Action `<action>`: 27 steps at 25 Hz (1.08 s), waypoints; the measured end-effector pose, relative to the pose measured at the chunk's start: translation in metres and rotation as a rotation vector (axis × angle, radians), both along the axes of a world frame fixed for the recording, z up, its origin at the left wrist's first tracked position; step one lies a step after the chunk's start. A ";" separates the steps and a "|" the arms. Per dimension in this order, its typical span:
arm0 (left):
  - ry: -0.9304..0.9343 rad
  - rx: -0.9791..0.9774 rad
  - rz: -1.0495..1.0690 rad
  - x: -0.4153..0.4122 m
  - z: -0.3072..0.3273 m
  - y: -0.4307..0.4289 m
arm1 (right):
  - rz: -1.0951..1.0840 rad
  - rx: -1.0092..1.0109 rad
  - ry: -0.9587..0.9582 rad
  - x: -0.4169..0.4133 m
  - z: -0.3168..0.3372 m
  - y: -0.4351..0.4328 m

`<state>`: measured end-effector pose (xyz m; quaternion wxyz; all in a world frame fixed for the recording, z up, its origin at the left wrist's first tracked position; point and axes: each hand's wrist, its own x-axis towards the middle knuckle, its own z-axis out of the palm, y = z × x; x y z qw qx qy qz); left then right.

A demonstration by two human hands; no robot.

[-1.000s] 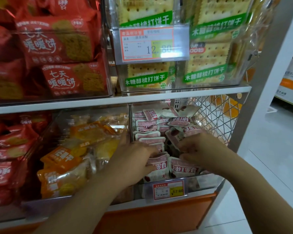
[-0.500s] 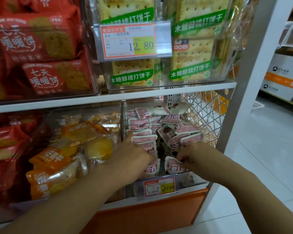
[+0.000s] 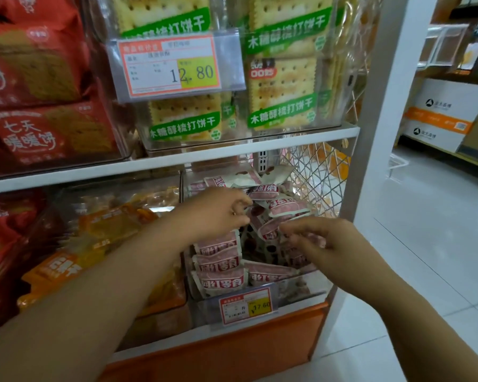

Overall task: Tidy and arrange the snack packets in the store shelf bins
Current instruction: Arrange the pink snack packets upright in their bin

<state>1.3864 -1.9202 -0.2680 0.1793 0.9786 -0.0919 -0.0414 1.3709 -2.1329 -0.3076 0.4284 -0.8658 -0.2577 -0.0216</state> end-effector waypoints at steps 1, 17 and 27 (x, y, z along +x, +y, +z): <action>-0.052 -0.080 0.038 0.013 -0.005 -0.009 | -0.064 0.084 0.008 -0.001 -0.002 -0.004; -0.240 0.243 -0.050 0.072 -0.048 -0.054 | -0.224 0.253 0.043 0.013 -0.008 -0.017; -0.655 -0.233 0.099 0.024 -0.034 -0.034 | -0.206 0.408 0.140 0.009 0.000 0.000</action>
